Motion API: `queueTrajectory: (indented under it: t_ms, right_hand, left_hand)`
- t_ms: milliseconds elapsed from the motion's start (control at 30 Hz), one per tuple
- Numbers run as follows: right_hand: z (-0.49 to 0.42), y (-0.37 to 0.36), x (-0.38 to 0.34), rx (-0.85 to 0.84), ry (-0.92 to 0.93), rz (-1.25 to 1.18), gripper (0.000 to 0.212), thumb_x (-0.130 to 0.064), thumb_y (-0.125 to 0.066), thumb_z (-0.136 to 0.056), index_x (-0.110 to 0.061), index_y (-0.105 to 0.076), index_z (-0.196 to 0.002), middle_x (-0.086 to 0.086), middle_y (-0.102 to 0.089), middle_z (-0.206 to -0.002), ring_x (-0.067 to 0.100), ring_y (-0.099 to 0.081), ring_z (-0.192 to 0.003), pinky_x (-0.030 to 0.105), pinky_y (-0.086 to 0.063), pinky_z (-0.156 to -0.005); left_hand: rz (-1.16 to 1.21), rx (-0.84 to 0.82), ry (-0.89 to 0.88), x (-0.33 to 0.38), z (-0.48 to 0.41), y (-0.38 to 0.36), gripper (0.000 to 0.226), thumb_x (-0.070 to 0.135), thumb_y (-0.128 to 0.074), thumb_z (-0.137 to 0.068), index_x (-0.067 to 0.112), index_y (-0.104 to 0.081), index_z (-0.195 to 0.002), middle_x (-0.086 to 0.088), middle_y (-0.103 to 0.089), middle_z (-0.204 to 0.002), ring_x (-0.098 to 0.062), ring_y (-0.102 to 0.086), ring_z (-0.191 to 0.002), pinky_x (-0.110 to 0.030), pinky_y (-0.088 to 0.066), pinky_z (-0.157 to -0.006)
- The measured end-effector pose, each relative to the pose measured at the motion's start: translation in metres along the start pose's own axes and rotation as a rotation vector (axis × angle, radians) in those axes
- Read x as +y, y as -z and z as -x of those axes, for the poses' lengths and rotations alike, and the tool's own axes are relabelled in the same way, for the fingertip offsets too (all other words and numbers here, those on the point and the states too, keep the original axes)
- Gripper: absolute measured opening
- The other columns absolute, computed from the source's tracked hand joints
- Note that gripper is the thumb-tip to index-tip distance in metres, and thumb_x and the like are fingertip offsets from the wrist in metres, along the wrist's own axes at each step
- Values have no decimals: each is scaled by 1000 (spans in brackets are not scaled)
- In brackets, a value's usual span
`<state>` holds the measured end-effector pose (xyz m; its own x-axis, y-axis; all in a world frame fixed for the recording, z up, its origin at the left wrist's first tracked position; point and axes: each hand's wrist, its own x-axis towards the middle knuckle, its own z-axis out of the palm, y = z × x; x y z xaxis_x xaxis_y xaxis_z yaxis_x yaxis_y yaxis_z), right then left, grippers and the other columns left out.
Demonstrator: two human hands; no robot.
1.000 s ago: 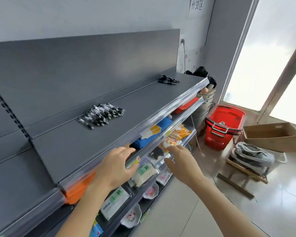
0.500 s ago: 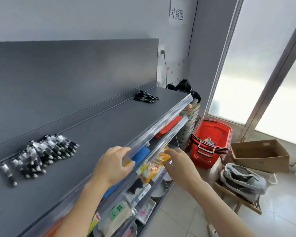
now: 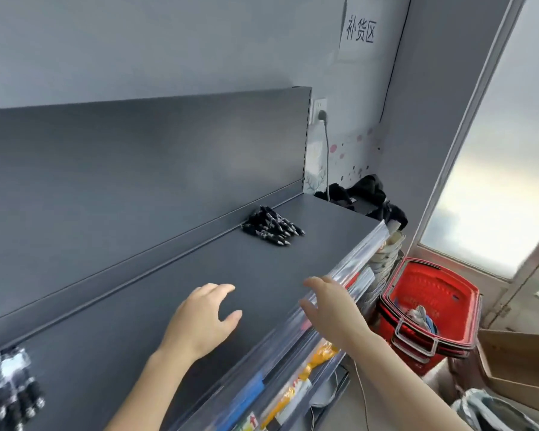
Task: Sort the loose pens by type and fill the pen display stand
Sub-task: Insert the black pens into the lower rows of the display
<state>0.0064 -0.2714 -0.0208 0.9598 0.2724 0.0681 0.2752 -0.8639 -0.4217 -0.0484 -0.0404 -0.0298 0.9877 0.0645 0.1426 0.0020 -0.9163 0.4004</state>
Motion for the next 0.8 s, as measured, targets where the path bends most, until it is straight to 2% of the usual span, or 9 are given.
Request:
queueTrajectory:
  t_ms: [233, 433, 567, 667, 733, 800]
  right_hand:
    - [-132, 12, 43, -52, 123, -40, 37, -23, -54, -93, -11, -53, -128, 9, -53, -124, 28, -50, -116, 32, -41, -95]
    - [-226, 27, 70, -138, 217, -116, 27, -19, -56, -89, -6, -60, -112, 10, -59, -111, 27, -54, -106, 31, -41, -83]
    - [-284, 30, 87, -223, 224, -202, 37, -24, -58, -89, -9, -57, -124, 8, -59, -123, 23, -53, -113, 23, -38, -86]
    - [-316, 26, 89, -285, 220, -247, 43, -25, -59, -89, -7, -53, -129, 8, -58, -127, 23, -52, -117, 21, -36, -86]
    - [-330, 21, 87, -329, 211, -257, 47, -25, -58, -90, -6, -50, -131, 9, -58, -127, 24, -52, -116, 21, -36, -83]
    - [-339, 15, 83, -370, 189, -270, 47, -24, -58, -90, -3, -49, -131, 11, -58, -125, 25, -53, -115, 23, -40, -81]
  left_hand:
    - [-26, 46, 137, 21, -82, -25, 48, 45, -53, -91, 30, -47, -136, 16, -49, -135, -5, -44, -126, -24, -40, -100]
    - [18, 82, 328, 51, -152, -42, 44, 42, -52, -93, 27, -50, -134, 12, -52, -132, -8, -50, -120, -28, -43, -98]
    - [115, 96, 503, 70, -200, -53, 47, 32, -49, -95, 19, -41, -139, 1, -55, -127, -14, -54, -113, -32, -46, -95]
    - [136, 104, 618, 81, -230, -58, 45, 32, -48, -96, 11, -37, -133, -4, -55, -106, -23, -59, -99, -37, -49, -86]
    - [132, 110, 694, 88, -249, -61, 36, 34, -49, -95, 7, -40, -118, -6, -56, -93, -25, -59, -86, -36, -45, -71]
    - [141, 110, 770, 90, -265, -67, 32, 35, -52, -94, 8, -38, -101, -3, -51, -78, -21, -51, -67, -32, -37, -56]
